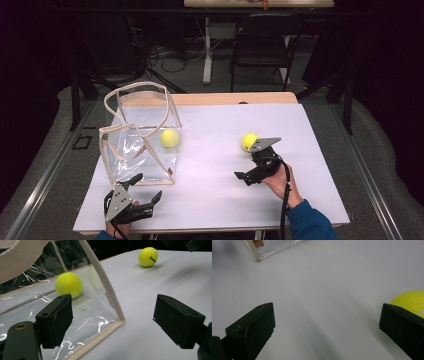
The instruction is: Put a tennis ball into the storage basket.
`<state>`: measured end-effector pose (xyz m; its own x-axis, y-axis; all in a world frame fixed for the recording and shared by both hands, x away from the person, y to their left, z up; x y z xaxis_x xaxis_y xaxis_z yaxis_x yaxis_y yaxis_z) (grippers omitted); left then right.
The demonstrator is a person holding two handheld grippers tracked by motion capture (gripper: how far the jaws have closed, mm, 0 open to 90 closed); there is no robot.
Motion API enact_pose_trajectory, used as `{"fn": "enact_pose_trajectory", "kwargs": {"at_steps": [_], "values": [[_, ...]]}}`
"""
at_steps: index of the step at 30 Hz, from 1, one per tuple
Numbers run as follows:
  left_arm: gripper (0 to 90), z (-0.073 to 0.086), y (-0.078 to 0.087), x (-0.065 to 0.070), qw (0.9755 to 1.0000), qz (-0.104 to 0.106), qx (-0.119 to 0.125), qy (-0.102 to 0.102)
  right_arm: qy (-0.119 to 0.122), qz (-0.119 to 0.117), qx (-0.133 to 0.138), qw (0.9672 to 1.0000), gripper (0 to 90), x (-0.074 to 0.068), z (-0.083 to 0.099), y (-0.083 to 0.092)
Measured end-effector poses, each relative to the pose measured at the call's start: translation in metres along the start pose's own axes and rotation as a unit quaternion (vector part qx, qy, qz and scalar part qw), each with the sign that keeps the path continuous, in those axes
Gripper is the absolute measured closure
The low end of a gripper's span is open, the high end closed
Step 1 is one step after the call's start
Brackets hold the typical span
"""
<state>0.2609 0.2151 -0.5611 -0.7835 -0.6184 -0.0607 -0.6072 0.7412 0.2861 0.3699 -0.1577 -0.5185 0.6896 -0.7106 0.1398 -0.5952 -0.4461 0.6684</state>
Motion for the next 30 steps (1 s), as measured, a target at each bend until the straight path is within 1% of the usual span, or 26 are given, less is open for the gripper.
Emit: {"fn": "enact_pose_trajectory", "kwargs": {"at_steps": [3, 4, 8, 13, 19, 24, 28, 30], "values": [[15.7, 0.0, -0.001, 0.001, 1.0, 0.001, 0.0, 0.0, 0.0, 0.0, 0.0, 1.0, 0.0, 0.0, 0.0, 0.0], [15.7, 0.0, -0.001, 0.001, 1.0, 0.001, -0.001, -0.001, -0.009, 0.012, -0.005, 0.9999, 0.0, 0.008, 0.013, 0.006], [15.7, 0.0, -0.001, 0.001, 1.0, 0.001, -0.001, -0.002, -0.015, 0.017, -0.008, 0.9997, 0.0, 0.013, 0.021, 0.008], [15.7, -0.001, 0.0, 0.002, 1.0, 0.0, 0.0, -0.002, -0.02, 0.025, -0.018, 0.9993, 0.0, 0.018, 0.029, 0.008], [15.7, 0.0, -0.001, 0.0, 1.0, 0.002, -0.002, -0.001, -0.027, 0.034, -0.022, 0.9988, 0.0, 0.027, 0.034, 0.008], [15.7, 0.0, -0.001, 0.0, 1.0, 0.003, -0.002, -0.003, -0.035, 0.045, -0.026, 0.9981, 0.0, 0.036, 0.036, 0.008], [15.7, 0.001, -0.001, -0.002, 1.0, 0.005, 0.0, 0.0, -0.041, 0.052, -0.028, 0.9975, 0.0, 0.044, 0.037, 0.007], [15.7, 0.0, -0.003, -0.002, 1.0, 0.006, -0.001, 0.0, -0.044, 0.055, -0.025, 0.9972, 0.0, 0.047, 0.037, 0.006]]}}
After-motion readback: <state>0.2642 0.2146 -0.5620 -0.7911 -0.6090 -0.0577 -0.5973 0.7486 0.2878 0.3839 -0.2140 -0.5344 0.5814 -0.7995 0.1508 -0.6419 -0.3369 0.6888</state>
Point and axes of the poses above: each handheld gripper's, and its own axes: y roughly backward along the jaws, z roughly out of its underside, x roughly to its right, the point moved 3 cm from there along -y, roughly forward along the jaws, and after that the axes turned 13 degrees about z, right-handed, at the moved point
